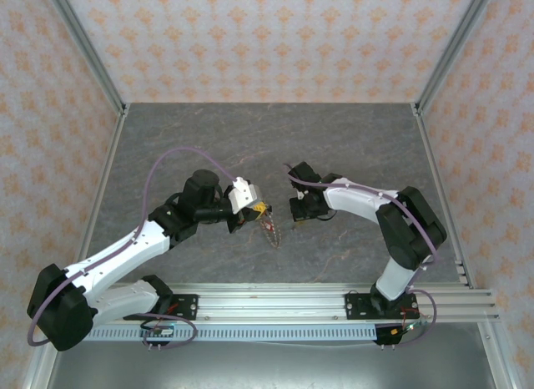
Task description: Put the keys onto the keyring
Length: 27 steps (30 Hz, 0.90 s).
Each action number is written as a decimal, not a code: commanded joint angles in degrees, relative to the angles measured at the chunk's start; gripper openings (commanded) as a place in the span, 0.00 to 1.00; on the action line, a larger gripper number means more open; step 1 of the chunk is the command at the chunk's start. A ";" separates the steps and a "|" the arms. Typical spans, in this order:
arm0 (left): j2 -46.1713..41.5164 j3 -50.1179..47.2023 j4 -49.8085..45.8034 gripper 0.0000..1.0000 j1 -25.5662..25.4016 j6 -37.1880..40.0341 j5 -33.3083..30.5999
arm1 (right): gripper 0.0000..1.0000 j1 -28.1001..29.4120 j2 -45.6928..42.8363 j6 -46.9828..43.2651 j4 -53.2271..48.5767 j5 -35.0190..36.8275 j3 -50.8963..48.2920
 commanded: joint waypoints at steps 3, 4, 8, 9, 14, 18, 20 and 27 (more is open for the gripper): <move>-1.07 0.10 -0.42 0.00 -0.62 1.25 -0.46 | 0.01 -0.10 -0.64 -0.75 -1.08 1.13 1.24; -1.03 0.14 -0.45 0.00 -0.61 1.25 -0.40 | 0.00 -0.10 -1.72 -0.71 -0.66 1.30 0.92; -0.94 0.18 -0.45 0.00 -0.61 1.42 -0.39 | 0.00 -0.09 -9.43 -1.33 3.52 1.10 -2.19; -0.87 0.18 -0.48 0.00 -0.59 1.44 -0.31 | 0.00 -0.10 -11.66 -1.64 5.02 0.84 -3.31; -0.68 0.18 0.29 0.00 -0.68 1.16 0.21 | 0.00 -0.10 -25.88 -5.09 13.88 -3.14 -10.32; -0.42 0.66 0.26 0.00 -0.61 1.23 1.08 | 0.00 -0.10 -34.65 -8.19 19.67 -7.67 -14.32; -0.24 0.82 0.59 0.00 -0.61 1.25 1.45 | 0.00 -0.10 -38.11 -9.06 23.16 -9.40 -16.29; 0.73 1.64 0.72 0.00 -0.70 1.44 3.45 | 0.00 3.32 -42.66 -19.90 27.79 -12.91 -20.13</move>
